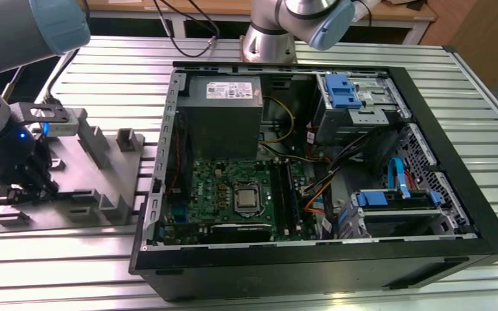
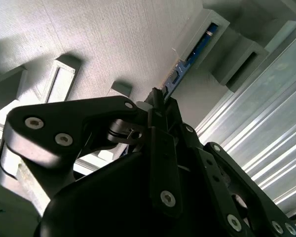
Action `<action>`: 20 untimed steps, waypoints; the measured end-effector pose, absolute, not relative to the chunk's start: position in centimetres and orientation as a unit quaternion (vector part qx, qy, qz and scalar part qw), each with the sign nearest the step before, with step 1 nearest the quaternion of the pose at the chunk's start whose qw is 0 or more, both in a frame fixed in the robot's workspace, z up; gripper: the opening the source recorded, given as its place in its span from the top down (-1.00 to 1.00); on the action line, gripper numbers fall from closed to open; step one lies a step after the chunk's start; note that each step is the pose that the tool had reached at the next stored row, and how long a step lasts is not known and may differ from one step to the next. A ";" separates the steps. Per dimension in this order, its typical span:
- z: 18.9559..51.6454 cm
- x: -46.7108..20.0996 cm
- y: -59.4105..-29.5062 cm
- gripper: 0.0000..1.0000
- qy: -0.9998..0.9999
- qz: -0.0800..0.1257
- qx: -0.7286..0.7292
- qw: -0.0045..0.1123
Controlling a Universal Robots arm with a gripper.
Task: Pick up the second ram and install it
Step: 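Pick up the second ram and move it above second insertion slot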
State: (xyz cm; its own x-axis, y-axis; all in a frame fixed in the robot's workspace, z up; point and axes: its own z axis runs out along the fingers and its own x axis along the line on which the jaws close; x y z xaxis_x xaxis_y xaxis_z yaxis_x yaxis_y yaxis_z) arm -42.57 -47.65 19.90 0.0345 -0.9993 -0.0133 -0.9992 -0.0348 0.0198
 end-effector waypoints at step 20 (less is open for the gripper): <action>20.0 -42.6 -47.8 0.59 -0.695 -0.012 0.719 0.003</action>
State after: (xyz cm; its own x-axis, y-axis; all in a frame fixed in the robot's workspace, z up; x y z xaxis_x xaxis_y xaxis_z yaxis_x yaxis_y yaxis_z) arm -42.57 -47.75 20.04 0.0345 -0.9993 -0.0132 -0.9992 -0.0348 0.0198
